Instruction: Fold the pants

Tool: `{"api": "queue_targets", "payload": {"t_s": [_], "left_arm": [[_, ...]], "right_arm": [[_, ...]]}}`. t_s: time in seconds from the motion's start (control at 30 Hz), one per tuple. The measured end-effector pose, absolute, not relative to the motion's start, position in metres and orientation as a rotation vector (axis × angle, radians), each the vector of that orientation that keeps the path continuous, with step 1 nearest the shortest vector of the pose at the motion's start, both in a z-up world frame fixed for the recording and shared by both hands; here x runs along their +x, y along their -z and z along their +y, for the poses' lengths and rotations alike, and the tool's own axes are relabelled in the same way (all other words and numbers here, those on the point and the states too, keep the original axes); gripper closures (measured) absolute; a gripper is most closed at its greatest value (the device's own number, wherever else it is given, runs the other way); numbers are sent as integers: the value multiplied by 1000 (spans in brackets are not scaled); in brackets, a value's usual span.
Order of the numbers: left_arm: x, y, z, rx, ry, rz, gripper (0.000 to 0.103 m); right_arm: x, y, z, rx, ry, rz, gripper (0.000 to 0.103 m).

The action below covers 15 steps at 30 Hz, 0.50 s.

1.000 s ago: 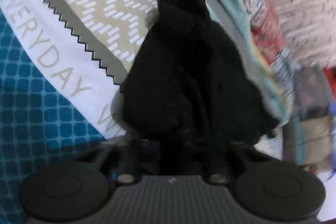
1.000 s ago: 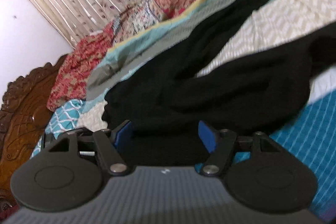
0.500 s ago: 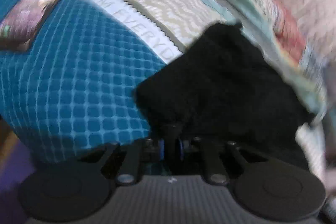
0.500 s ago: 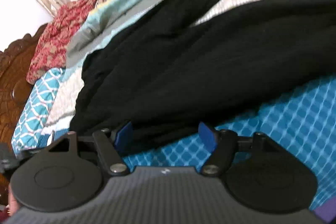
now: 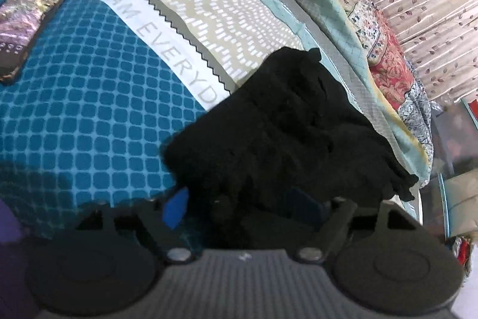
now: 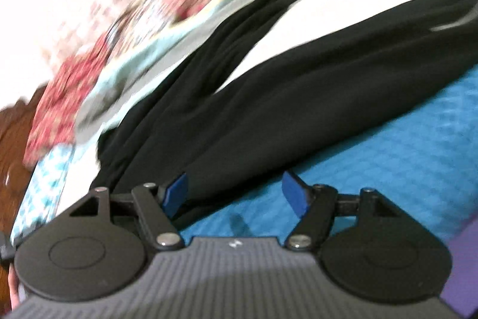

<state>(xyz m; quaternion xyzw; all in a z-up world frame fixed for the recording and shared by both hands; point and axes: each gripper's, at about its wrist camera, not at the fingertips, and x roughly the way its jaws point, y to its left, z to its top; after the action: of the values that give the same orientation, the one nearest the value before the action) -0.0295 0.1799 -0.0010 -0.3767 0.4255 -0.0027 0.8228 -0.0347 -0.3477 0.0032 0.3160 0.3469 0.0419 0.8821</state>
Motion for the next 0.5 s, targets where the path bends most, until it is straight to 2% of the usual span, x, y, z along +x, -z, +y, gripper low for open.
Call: {"api": "queue_targets", "payload": {"t_s": [0.13, 0.33, 0.37, 0.43, 0.5], "left_arm": [[-26, 1, 171, -767, 8, 919, 21], [-23, 1, 172, -783, -6, 934, 22], [-23, 1, 173, -795, -10, 936, 25], [-22, 0, 175, -798, -31, 940, 38], [-21, -1, 175, -774, -55, 953, 68]], "right_arm": [[-66, -3, -408, 729, 126, 605, 31], [-102, 12, -497, 864, 444, 440, 32], [-102, 16, -509, 882, 478, 423, 33], [-96, 26, -527, 925, 508, 399, 34], [-88, 36, -548, 966, 512, 392, 36]]}}
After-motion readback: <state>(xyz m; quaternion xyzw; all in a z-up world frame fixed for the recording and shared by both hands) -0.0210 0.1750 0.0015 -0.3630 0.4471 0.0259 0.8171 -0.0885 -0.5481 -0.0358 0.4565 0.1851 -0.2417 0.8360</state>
